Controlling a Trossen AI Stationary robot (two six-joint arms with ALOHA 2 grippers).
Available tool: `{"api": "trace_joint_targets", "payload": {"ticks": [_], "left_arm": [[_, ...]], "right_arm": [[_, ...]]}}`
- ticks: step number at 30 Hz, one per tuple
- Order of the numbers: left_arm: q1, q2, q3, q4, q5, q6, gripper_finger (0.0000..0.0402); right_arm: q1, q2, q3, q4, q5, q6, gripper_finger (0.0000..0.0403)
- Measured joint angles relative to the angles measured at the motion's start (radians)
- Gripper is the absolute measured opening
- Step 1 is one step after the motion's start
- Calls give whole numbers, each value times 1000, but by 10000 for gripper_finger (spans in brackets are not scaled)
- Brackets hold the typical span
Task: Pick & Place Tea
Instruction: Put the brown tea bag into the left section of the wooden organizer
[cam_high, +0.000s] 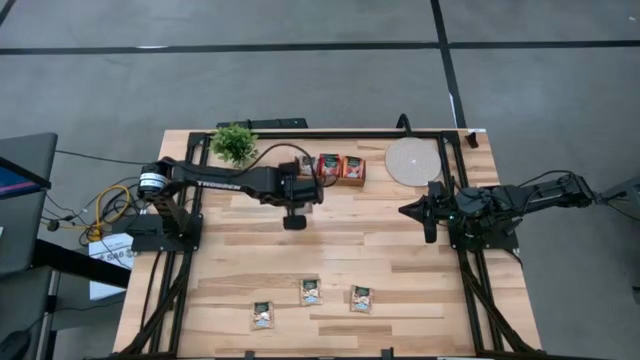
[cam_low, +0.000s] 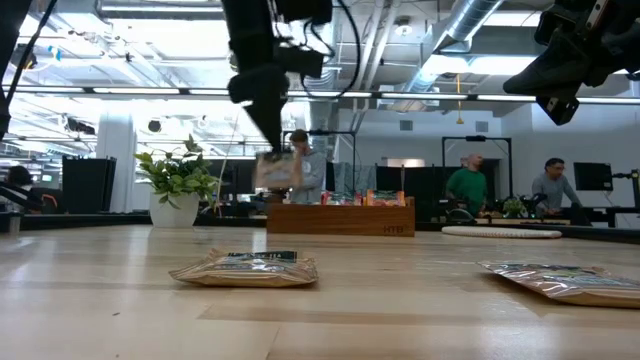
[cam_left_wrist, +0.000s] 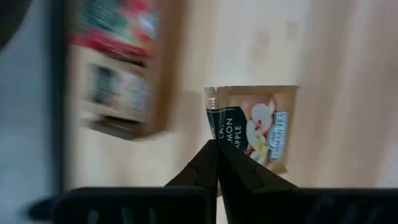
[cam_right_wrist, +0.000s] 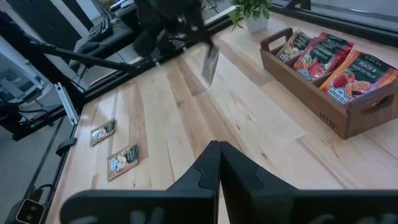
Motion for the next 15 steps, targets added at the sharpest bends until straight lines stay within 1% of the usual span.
{"api": "trace_joint_targets", "payload": {"ticks": [3, 6, 10, 15], "left_arm": [[14, 0, 29, 25, -100, 88, 0], [46, 0, 37, 51, -154, 160, 0], [110, 0, 37, 91, -178, 253, 0], [187, 1, 37, 205, -181, 359, 0]], "right_arm": [[0, 0, 0, 0, 0, 0, 0], [0, 0, 0, 0, 0, 0, 0], [0, 0, 0, 0, 0, 0, 0], [0, 0, 0, 0, 0, 0, 0]]}}
